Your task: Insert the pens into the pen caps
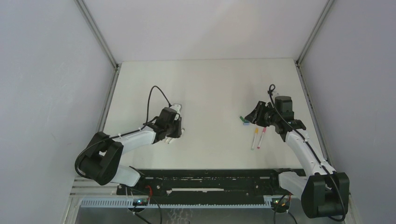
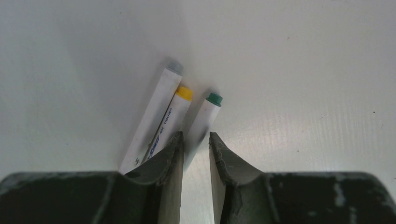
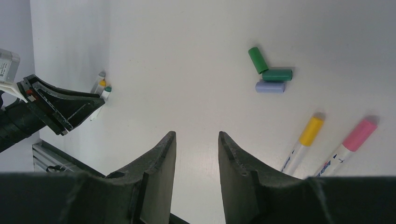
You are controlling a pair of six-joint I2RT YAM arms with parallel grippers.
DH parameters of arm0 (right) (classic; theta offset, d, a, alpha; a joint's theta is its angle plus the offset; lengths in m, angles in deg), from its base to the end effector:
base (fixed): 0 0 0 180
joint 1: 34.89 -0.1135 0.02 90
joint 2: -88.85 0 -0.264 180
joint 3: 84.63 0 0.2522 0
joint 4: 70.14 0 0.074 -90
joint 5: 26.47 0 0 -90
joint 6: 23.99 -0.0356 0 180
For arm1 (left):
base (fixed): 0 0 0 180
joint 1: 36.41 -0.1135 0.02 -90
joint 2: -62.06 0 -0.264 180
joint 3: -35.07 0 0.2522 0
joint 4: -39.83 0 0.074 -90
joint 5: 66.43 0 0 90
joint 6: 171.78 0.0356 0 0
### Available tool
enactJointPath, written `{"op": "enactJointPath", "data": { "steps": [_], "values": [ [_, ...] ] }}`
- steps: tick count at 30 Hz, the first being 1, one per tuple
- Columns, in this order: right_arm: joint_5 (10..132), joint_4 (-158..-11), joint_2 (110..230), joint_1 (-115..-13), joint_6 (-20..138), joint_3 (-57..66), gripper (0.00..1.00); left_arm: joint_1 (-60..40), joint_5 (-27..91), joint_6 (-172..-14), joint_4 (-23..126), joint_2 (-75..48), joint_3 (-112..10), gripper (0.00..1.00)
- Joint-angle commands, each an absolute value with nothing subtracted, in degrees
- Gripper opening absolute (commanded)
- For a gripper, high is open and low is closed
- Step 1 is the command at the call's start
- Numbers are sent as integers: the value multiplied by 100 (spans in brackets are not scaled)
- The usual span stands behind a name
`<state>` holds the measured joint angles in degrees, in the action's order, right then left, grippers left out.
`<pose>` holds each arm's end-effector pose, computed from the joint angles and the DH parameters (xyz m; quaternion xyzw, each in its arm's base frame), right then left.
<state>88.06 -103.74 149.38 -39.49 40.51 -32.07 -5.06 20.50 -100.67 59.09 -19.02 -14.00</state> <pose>0.2176 0.0323 0.2378 0.0760 0.8922 0.2912 0.3367 0.2243 -0.1344 0.1552 0.0935 0.9385 -0.1178 0.3108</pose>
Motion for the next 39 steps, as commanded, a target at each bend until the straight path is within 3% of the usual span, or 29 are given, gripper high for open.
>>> {"op": "enactJointPath", "data": {
  "steps": [1,13,19,23,27,31,39],
  "values": [
    [8841,-10150,14870,-3966,4003,-3226,37,-408,2014,-10051,5740,-1863,-1273,29],
    [8849,-10082,14837,-3964,3972,-3303,37,77,1854,-10122,5860,-2128,-1262,28],
    [8849,-10108,14671,-3963,3951,-3317,37,185,1989,-10370,5664,-2234,-1200,2],
    [9064,-9947,14381,-4045,3830,-3422,38,244,2436,-10928,5112,-1750,-1127,0],
    [9184,-9468,13970,-4734,3456,-3667,49,354,2498,-11579,4392,-969,-1104,0],
    [8595,-8846,13849,-6040,3143,-3913,60,375,2562,-12084,3860,-372,-1125,0],
    [8036,-7492,14858,-7742,2765,-3712,64,384,2657,-12706,3383,319,-1000,0]
  ]
}}
